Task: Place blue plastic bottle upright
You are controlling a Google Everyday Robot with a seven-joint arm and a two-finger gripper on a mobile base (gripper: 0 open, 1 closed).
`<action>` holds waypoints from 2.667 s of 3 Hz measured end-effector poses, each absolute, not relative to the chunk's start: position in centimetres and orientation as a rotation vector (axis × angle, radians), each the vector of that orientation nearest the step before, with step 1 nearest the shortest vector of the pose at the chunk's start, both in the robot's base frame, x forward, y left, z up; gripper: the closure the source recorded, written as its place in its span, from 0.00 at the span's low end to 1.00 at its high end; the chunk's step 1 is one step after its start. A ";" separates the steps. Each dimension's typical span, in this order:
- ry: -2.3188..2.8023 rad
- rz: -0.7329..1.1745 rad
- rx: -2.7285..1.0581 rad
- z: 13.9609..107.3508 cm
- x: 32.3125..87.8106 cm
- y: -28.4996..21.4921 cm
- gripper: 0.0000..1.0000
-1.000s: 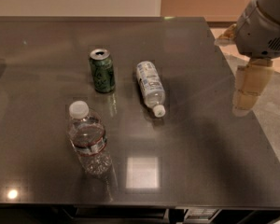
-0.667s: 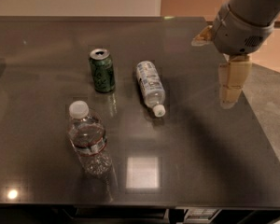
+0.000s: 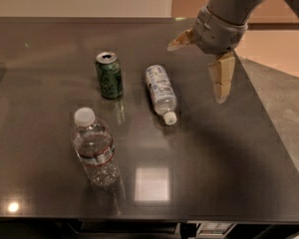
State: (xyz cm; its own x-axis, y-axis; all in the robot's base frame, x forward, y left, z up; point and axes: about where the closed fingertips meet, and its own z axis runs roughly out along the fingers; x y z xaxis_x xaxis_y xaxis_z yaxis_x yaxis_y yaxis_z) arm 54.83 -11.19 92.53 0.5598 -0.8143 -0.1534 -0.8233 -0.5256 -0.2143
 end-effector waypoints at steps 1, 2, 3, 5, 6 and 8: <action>1.086 0.110 -2.648 91.5 56.4 -8.8 0.00; 0.820 0.155 -2.731 90.3 56.9 -6.7 0.00; 0.567 0.161 -2.825 88.7 56.4 -5.4 0.00; 0.184 0.096 -2.998 86.3 55.8 -4.5 0.00; 0.082 0.062 -3.037 85.7 55.9 -4.5 0.00; -0.014 0.031 -3.110 84.4 56.0 -4.8 0.22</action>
Offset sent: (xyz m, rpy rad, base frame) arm -0.0040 0.0457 -0.0387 0.0099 0.1196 0.6941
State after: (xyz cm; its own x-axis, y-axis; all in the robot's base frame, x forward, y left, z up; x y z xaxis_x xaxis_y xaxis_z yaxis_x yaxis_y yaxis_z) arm 56.03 -4.75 84.37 0.9998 0.0092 -0.0201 0.0085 -0.9995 -0.0316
